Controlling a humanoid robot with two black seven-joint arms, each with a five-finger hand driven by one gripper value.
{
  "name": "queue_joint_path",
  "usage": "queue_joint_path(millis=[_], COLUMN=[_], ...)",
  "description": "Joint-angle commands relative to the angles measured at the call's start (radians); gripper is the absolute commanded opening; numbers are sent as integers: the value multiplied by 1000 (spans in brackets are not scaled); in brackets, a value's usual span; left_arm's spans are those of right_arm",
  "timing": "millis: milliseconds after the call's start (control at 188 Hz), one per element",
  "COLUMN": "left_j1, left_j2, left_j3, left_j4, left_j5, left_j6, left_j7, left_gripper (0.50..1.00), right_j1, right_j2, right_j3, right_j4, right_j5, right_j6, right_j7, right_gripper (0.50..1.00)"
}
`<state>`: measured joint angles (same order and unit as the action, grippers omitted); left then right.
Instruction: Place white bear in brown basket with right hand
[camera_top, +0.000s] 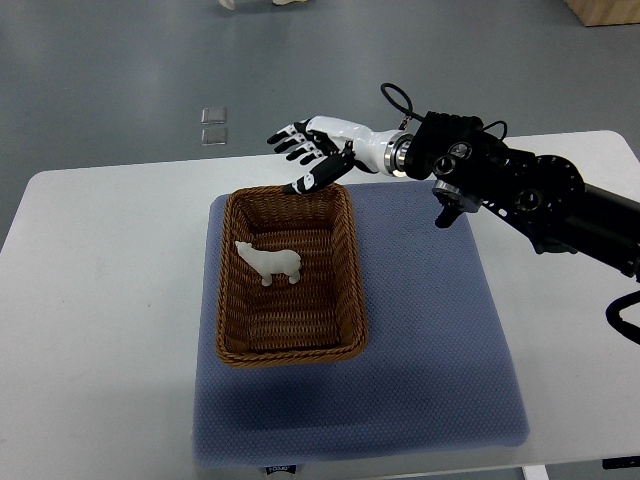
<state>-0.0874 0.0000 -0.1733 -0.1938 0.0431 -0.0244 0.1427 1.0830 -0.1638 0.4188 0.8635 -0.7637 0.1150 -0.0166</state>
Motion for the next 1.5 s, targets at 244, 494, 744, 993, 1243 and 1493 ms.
queue_joint_path(millis=[244,494,744,993,1243,1493], left_j1=[0,0,0,0,0,0], left_j2=[0,0,0,0,0,0], left_j3=[0,0,0,-2,-2,0], left_j4=[-9,-10,-9,-10,-10,-10], left_j5=[1,1,1,3,3,3], left_j6=[0,0,0,0,0,-2], left_j7=[0,0,0,0,0,0], left_gripper=[1000,1000,1000,1000,1000,1000], right_j1=[-265,-305,-347,-382,-396,-396], right_j2=[27,81,115,135,138,144], right_j3=[517,568,693,712,710,712], right_j4=[-12,-100,-110,-116,-116,-116], right_j5=[225,570,646,647,647,647], right_j6=[-126,-135,-133,-129,-124,-123], right_j7=[1,24,73,138,144,162], right_gripper=[860,860,924,924,924,924])
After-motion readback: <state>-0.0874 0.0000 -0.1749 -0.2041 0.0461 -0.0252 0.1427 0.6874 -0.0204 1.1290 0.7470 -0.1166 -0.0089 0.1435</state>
